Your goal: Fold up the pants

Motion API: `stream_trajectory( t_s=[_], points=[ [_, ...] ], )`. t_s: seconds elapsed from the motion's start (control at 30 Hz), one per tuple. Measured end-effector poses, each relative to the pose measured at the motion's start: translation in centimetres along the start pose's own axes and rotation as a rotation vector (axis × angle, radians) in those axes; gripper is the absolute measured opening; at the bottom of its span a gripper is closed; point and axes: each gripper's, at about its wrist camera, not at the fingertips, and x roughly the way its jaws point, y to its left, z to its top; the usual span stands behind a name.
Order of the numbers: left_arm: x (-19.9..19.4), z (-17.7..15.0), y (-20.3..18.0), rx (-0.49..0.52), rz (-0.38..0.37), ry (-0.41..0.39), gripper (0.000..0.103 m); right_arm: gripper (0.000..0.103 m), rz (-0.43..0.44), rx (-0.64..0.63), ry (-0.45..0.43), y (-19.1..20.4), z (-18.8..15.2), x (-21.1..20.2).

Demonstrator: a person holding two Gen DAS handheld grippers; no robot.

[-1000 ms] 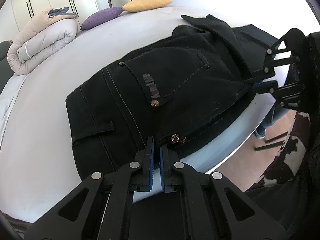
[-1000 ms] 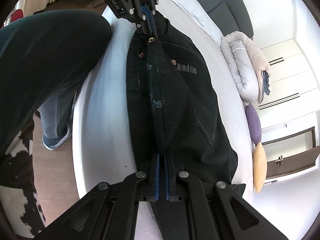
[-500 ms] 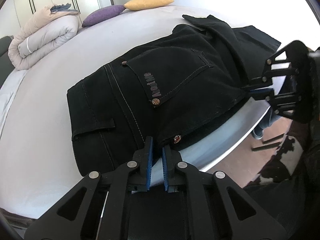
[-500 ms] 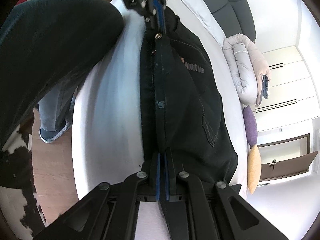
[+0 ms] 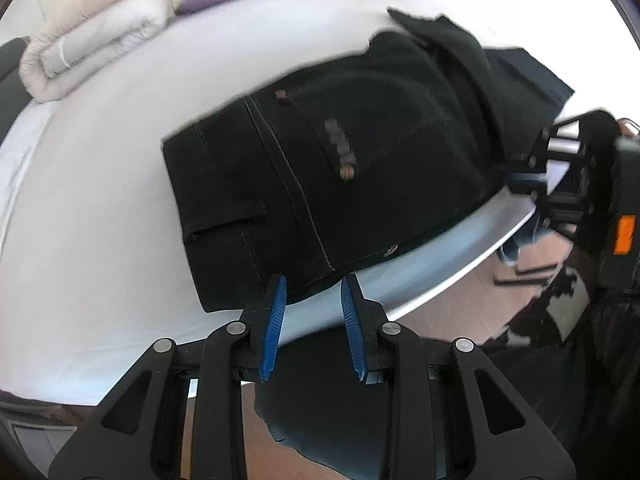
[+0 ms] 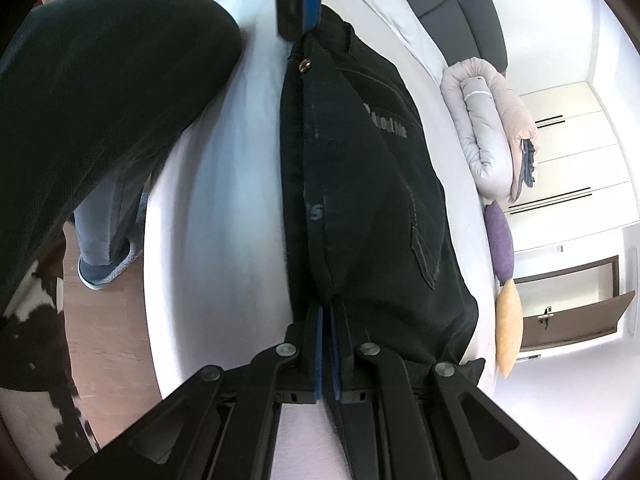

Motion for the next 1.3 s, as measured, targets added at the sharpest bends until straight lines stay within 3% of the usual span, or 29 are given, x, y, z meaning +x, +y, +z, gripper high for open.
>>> stream_trajectory(
  t_s=[0.17,0.2,0.3,0.37,0.53,0.67,0.73,0.87,0.9,0.93,0.97,1.0,1.07,1.1,1.17,1.27,1.3],
  points=[
    [-2.1,2.0,-1.7,-0.039,-0.099,-0.111,0.028,0.008,0.0,0.006,-0.001,-0.2,-0.1,-0.1],
    [-2.0,2.4,-1.8,-0.041,-0.084,-0.119,0.029,0.008,0.0,0.003,-0.001,-0.2,-0.1,-0.1],
    [-0.2,2.6,-0.4,-0.117,0.052,-0.08,0.057,0.008,0.004,0.007,0.001,-0.3,0.1,-0.1],
    [0.2,2.6,0.2,-0.164,0.103,-0.075,0.057,0.008,0.006,0.014,0.003,-0.3,0.1,-0.1],
    [-2.1,4.2,-0.2,-0.246,-0.04,-0.232,0.057,0.008,0.013,0.026,0.006,-0.5,0.3,0.0],
    [1.2,7.3,-1.1,-0.306,-0.074,-0.213,0.057,0.008,0.019,0.048,-0.001,-0.7,0.2,-0.2],
    [4.3,8.9,-1.7,-0.325,-0.104,-0.167,0.057,0.008,0.022,0.063,-0.004,-0.8,0.1,-0.2],
    [8.9,10.7,-2.8,-0.318,-0.02,-0.078,0.057,0.011,0.041,0.112,-0.019,-1.4,-0.3,-0.7],
    [9.1,11.0,-2.9,-0.319,-0.009,-0.076,0.057,0.014,0.06,0.13,-0.026,-1.7,-0.5,-0.9],
    [9.2,11.4,-3.0,-0.315,-0.001,-0.069,0.057,0.029,0.1,0.155,-0.043,-2.2,-0.7,-1.4],
    [9.2,11.7,-3.2,-0.307,0.006,-0.064,0.057,0.054,0.15,0.186,-0.065,-2.8,-1.0,-1.9],
    [9.5,11.9,-3.1,-0.3,0.01,-0.061,0.057,0.061,0.201,0.25,-0.114,-4.3,-1.7,-2.8],
    [9.9,12.0,-3.3,-0.293,0.011,-0.063,0.057,0.063,0.244,0.403,-0.158,-7.8,-2.8,-3.6],
    [10.0,11.8,-3.4,-0.297,0.008,-0.065,0.057,0.063,0.306,0.549,-0.171,-11.3,-4.1,-3.3],
    [10.5,12.2,-3.0,-0.303,0.007,-0.074,0.057,0.063,0.341,0.774,-0.174,-17.0,-6.7,-2.0],
    [11.2,11.6,-1.9,-0.304,0.011,-0.083,0.058,0.066,0.235,1.104,-0.08,-26.1,-12.5,2.4],
    [11.3,11.6,-1.9,-0.305,0.012,-0.084,0.058,0.068,0.198,1.232,-0.011,-29.4,-15.0,5.0]
  ],
)
